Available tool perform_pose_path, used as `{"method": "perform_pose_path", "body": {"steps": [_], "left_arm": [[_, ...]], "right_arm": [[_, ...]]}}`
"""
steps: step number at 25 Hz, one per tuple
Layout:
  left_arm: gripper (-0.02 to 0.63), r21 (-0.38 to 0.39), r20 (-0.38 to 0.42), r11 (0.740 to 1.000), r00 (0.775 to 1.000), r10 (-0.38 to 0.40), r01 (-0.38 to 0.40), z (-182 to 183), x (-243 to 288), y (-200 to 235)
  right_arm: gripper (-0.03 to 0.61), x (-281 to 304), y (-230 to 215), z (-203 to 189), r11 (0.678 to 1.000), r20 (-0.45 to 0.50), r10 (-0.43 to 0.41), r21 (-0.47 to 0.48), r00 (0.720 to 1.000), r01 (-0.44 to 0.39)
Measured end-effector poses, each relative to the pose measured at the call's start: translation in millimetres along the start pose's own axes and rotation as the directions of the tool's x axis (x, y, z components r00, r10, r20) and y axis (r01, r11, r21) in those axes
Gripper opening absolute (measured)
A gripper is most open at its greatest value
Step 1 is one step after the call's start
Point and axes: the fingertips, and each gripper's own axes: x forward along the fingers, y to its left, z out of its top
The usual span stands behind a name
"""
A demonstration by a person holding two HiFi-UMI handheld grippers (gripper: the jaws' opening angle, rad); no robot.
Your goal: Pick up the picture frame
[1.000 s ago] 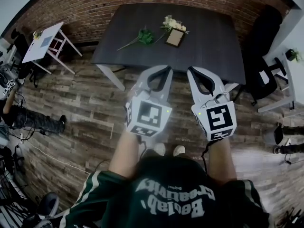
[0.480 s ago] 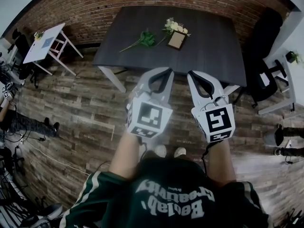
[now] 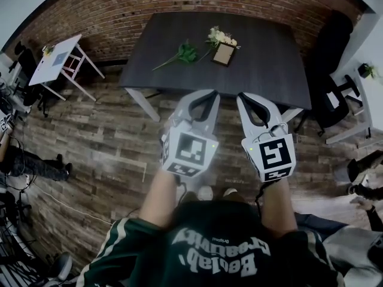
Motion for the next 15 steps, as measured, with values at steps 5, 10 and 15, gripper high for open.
{"method": "perform_pose_path", "body": {"steps": [5,10,15], "left_arm": [[0.003,0.009,0.010,1.000,1.000,-0.012,0.012,-4.0,-11.6,2.1],[0.002,0.010,0.015,1.000,1.000,-0.019,0.019,-6.4,-20.2,4.1],[0.002,0.008,0.015,1.000,1.000,-0.025,0.025,-9.5,-27.6,2.2]], "right_arm": [[0.006,-0.1,14.2,2.0,1.000,-0.001,-0.012,-0.005,1.000,0.012],[0.006,-2.1,22.0,4.7,1.000,-0.004,-0.024,-0.009,1.000,0.024],[0.006,-3.9,30.0,5.1,1.000,-0.007,-0.027,-0.008,1.000,0.027]]}}
